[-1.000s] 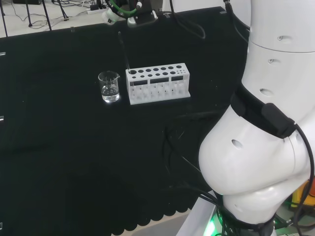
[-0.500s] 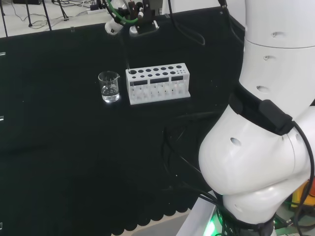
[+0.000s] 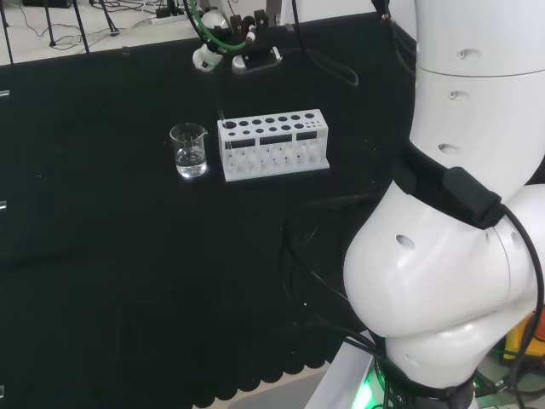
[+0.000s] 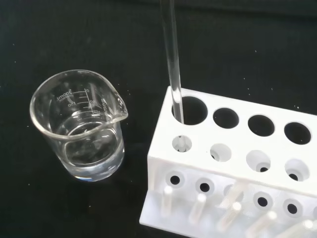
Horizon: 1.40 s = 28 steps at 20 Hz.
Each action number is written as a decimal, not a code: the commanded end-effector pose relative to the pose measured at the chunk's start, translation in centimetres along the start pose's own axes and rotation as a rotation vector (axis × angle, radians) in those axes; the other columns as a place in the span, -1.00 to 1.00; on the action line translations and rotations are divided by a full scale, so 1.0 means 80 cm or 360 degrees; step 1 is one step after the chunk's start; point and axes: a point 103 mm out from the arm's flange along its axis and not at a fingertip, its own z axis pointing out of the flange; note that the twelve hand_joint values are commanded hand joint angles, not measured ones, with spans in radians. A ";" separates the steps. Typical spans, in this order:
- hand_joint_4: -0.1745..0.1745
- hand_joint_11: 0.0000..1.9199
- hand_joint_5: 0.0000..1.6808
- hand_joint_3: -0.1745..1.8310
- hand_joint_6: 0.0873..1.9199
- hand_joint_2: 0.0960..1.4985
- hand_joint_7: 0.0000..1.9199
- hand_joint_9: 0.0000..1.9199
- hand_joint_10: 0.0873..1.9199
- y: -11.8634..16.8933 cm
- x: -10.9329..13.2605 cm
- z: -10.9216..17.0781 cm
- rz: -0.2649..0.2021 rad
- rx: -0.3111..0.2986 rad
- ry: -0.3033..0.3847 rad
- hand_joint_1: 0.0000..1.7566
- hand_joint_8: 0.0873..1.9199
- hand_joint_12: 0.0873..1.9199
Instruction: Take the glass rod from the white test tube rack.
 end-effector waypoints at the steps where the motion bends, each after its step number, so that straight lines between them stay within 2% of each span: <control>1: -1.00 -1.00 -0.92 -1.00 -1.00 0.76 -1.00 -0.94 -0.09 0.001 0.000 0.005 -0.0002 0.0003 -0.0019 -0.46 -0.27 0.26; 5: -1.00 -0.95 -0.83 -1.00 -1.00 0.77 -0.88 -0.75 -0.05 0.004 0.002 0.011 -0.0008 0.0010 -0.0035 -0.47 -0.08 0.42; 10: -1.00 -0.65 -0.67 -1.00 -1.00 0.78 -0.58 -0.40 -0.10 0.007 0.006 0.017 -0.0031 -0.0002 -0.0076 -0.41 -0.05 0.39; 15: -1.00 -0.38 -0.52 -1.00 -0.98 0.79 -0.34 -0.16 -0.12 0.007 0.008 0.017 -0.0043 -0.0006 -0.0076 -0.33 -0.06 0.31; 17: -1.00 -0.28 -0.47 -1.00 -0.84 0.79 -0.26 -0.09 -0.12 0.007 0.009 0.017 -0.0051 -0.0012 -0.0077 -0.30 -0.06 0.28; 20: -1.00 -0.16 -0.47 -1.00 -0.43 0.81 -0.15 0.00 -0.11 0.009 0.011 0.017 -0.0057 -0.0017 -0.0091 -0.26 -0.06 0.24; 22: -1.00 -0.09 -0.46 -1.00 -0.26 0.81 -0.10 0.04 -0.10 0.010 0.012 0.018 -0.0054 -0.0016 -0.0102 -0.24 -0.06 0.22; 28: -1.00 0.18 -0.34 -1.00 -0.09 0.82 0.01 0.24 -0.07 0.015 0.010 0.016 -0.0056 -0.0031 -0.0113 -0.11 -0.04 0.12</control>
